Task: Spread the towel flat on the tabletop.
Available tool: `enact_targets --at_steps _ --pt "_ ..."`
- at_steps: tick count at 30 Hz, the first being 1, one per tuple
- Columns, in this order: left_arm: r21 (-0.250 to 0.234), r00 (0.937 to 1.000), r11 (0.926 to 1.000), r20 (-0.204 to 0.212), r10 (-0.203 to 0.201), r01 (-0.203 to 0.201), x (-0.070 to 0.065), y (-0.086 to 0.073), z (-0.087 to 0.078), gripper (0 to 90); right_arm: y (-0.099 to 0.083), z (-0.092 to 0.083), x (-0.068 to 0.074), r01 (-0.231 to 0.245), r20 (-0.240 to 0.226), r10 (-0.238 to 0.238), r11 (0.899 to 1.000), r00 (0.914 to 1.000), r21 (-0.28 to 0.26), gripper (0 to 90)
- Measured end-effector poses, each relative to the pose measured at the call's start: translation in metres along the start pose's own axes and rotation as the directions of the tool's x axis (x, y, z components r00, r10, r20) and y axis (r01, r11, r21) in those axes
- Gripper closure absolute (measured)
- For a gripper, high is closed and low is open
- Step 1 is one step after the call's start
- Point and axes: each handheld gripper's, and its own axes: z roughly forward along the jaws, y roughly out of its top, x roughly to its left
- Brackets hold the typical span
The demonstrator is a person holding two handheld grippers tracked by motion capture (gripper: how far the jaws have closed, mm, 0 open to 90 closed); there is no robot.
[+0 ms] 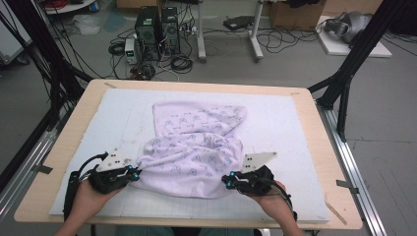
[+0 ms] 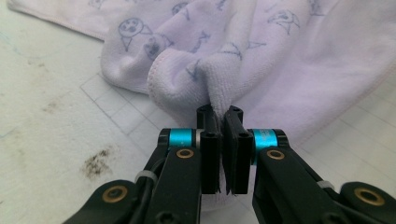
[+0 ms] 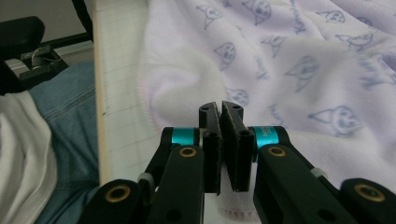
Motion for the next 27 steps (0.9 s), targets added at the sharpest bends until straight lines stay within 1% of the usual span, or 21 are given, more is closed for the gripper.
enact_targets --at_steps 1,3,4,5,6,7,8,9,10,11,12,14,16,17,19,21,23,24,25,26,27 --pt "0.000 0.9999 0.9999 -0.002 0.012 -0.012 -0.003 -0.001 -0.005 85.7 -0.001 -0.005 0.003 0.005 -0.001 -0.005 1.000 1.0000 -0.003 86.4" --pt "-0.002 0.9999 1.0000 0.010 0.003 -0.003 -0.007 -0.003 -0.008 85.6 -0.004 -0.017 0.008 0.008 -0.013 -0.009 1.000 0.9999 -0.028 86.4" --pt "-0.012 0.9989 0.9999 0.046 0.006 -0.005 -0.013 -0.005 -0.015 85.1 -0.004 -0.022 0.010 0.008 -0.023 -0.009 0.999 0.9997 -0.040 86.2" --pt "-0.012 0.9989 0.9999 0.046 0.006 -0.005 -0.013 -0.005 -0.015 83.2 -0.004 -0.022 0.010 0.008 -0.023 -0.009 0.999 0.9997 -0.040 86.2" --pt "-0.022 0.9981 0.9997 0.061 -0.006 0.008 -0.014 -0.006 -0.019 71.5 -0.004 -0.031 0.012 0.014 -0.041 -0.016 0.999 0.9990 -0.036 79.1" --pt "-0.022 0.9981 0.9997 0.061 -0.006 0.008 -0.014 -0.006 -0.019 62.4 -0.003 -0.033 0.012 0.005 -0.037 -0.007 0.999 0.9993 -0.042 75.2" --pt "-0.041 0.9988 0.9990 0.045 -0.018 0.020 -0.011 -0.004 -0.020 55.2 -0.002 -0.035 0.010 -0.006 -0.020 0.006 0.999 0.9998 -0.041 73.8" --pt "-0.041 0.9988 0.9990 0.045 -0.018 0.020 -0.011 -0.004 -0.020 53.3 -0.001 -0.034 0.008 0.004 -0.008 -0.005 0.999 1.0000 -0.037 71.5" --pt "-0.049 0.9981 0.9980 0.049 -0.036 0.038 -0.005 0.000 -0.016 51.1 0.000 -0.032 0.005 0.001 -0.001 -0.001 1.000 1.0000 -0.028 67.7" --pt "-0.051 0.9983 0.9980 0.048 -0.034 0.036 -0.003 0.001 -0.012 50.7 0.001 -0.029 0.003 -0.004 0.003 0.004 1.000 1.0000 -0.022 66.4" --pt "-0.044 0.9981 0.9984 0.053 -0.032 0.035 -0.001 0.003 -0.007 50.6 0.001 -0.024 0.000 -0.005 0.003 0.005 1.000 1.0000 -0.009 65.3" --pt "-0.021 0.9964 0.9994 0.081 -0.025 0.027 0.001 0.005 0.008 51.0 -0.001 -0.010 -0.008 -0.003 0.001 0.003 1.000 1.0000 0.026 62.1" --pt "0.011 0.9951 0.9999 0.099 -0.009 0.008 0.002 0.005 0.025 52.9 -0.005 0.006 -0.015 -0.009 -0.004 0.009 0.998 0.9999 0.068 59.5" --pt "0.023 0.9942 0.9997 0.107 -0.008 0.006 0.002 0.005 0.032 52.9 -0.007 0.013 -0.018 -0.024 -0.003 0.024 0.996 0.9997 0.084 58.5" --pt "0.058 0.9942 0.9982 0.107 0.006 -0.012 0.002 0.003 0.045 53.4 -0.011 0.024 -0.023 -0.033 -0.003 0.034 0.993 0.9994 0.115 58.2" --pt "0.089 0.9945 0.9955 0.102 0.023 -0.032 0.002 0.000 0.054 53.1 -0.014 0.032 -0.023 -0.035 0.003 0.035 0.990 0.9994 0.139 58.6" --pt "0.065 0.9936 0.9978 0.113 0.004 -0.011 0.005 -0.003 0.054 52.6 -0.017 0.038 -0.021 -0.023 0.013 0.021 0.985 0.9997 0.172 62.9" --pt "0.055 0.9934 0.9984 0.114 0.004 -0.011 0.005 -0.004 0.053 54.5 -0.019 0.039 -0.020 -0.019 0.020 0.016 0.986 0.9997 0.166 67.3" --pt "0.055 0.9934 0.9984 0.114 0.004 -0.011 0.005 -0.004 0.053 59.2 -0.021 0.039 -0.019 -0.019 0.028 0.014 0.988 0.9995 0.152 72.3" --pt "0.042 0.9934 0.9991 0.115 0.003 -0.008 0.004 -0.006 0.052 70.0 -0.022 0.038 -0.020 -0.033 0.022 0.030 0.989 0.9993 0.146 79.9" --pt "0.038 0.9932 0.9993 0.116 0.001 -0.005 0.003 -0.008 0.050 76.2 -0.023 0.038 -0.021 -0.041 0.003 0.041 0.989 0.9991 0.141 84.4"
